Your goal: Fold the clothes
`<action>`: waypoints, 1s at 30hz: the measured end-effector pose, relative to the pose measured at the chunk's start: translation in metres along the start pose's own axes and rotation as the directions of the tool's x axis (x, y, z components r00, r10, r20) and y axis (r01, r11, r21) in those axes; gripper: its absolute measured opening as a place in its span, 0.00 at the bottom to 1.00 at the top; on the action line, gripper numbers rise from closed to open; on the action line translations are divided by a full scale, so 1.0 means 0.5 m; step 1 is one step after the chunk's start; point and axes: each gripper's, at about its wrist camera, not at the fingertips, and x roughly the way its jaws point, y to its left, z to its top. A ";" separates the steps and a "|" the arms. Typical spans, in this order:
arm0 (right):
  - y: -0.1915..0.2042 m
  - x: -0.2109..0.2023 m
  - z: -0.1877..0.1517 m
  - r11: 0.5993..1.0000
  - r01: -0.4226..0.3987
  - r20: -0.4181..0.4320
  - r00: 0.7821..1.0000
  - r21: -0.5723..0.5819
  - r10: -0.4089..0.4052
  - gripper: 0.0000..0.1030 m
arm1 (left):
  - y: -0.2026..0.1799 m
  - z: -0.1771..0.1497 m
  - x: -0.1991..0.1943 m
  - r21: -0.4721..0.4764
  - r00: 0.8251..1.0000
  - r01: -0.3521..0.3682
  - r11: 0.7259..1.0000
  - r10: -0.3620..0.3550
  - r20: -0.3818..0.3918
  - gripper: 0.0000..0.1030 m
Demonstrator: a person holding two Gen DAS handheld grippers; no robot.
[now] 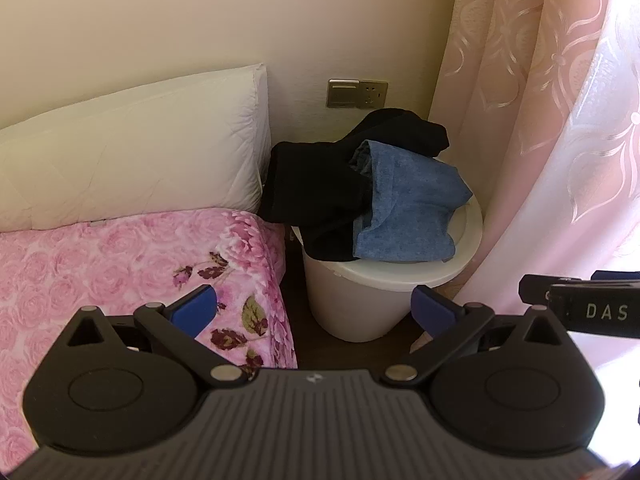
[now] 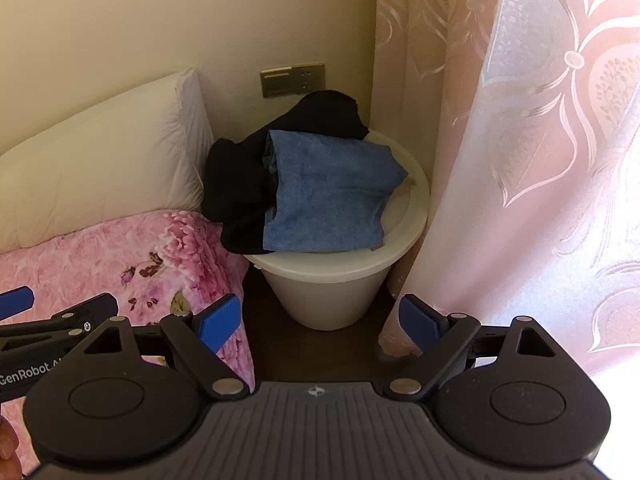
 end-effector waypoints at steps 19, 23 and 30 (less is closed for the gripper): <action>0.012 -0.005 -0.007 1.000 -0.007 0.009 1.000 -0.024 0.007 0.86 | 0.017 0.000 -0.012 -0.020 1.000 -0.004 1.000 0.004 0.008 0.99; 0.010 -0.008 -0.004 1.000 -0.007 0.009 1.000 -0.023 0.008 0.86 | 0.018 -0.005 -0.012 -0.021 1.000 -0.003 1.000 0.003 0.013 0.99; 0.002 -0.007 -0.001 1.000 -0.010 0.006 1.000 -0.021 0.010 0.86 | 0.020 -0.005 -0.013 -0.020 1.000 0.001 1.000 -0.001 0.014 0.99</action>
